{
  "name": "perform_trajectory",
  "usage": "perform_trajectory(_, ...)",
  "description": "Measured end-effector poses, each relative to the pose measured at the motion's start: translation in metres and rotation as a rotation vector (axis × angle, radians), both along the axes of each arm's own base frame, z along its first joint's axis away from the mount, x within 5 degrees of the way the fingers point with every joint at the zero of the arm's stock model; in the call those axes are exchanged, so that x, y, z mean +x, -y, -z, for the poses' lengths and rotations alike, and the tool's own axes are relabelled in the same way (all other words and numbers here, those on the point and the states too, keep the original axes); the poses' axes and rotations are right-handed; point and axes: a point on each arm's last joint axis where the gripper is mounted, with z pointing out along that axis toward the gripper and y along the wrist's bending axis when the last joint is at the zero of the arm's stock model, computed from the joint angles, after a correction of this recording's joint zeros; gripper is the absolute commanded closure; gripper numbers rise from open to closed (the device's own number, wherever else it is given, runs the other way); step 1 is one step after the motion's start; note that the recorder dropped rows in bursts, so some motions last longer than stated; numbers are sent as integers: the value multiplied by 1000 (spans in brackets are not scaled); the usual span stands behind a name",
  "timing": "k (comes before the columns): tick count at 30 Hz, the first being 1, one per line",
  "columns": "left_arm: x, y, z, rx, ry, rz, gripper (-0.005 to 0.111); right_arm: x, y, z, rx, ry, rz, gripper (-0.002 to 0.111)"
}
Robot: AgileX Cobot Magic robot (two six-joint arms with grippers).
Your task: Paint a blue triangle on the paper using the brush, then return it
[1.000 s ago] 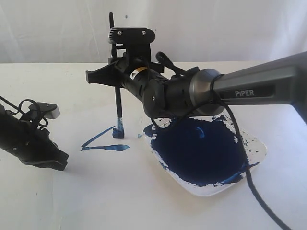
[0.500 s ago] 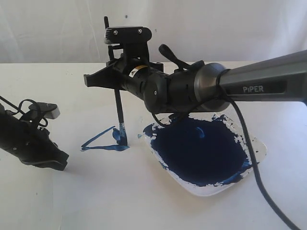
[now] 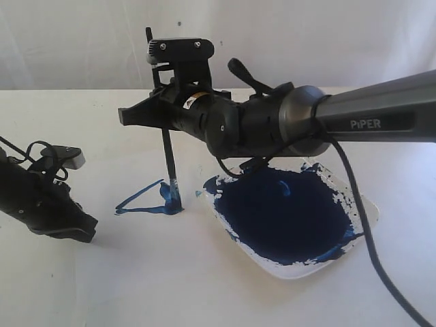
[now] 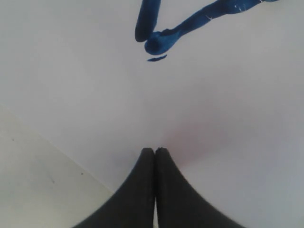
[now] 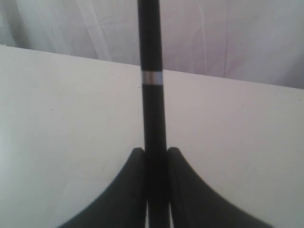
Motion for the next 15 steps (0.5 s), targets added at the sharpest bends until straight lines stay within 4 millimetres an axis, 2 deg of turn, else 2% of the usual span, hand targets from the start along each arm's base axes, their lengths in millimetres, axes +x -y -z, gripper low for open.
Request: perform_trajectory(15, 0, 0, 0, 0, 0, 0, 107, 5, 4, -22, 87, 152, 58, 108)
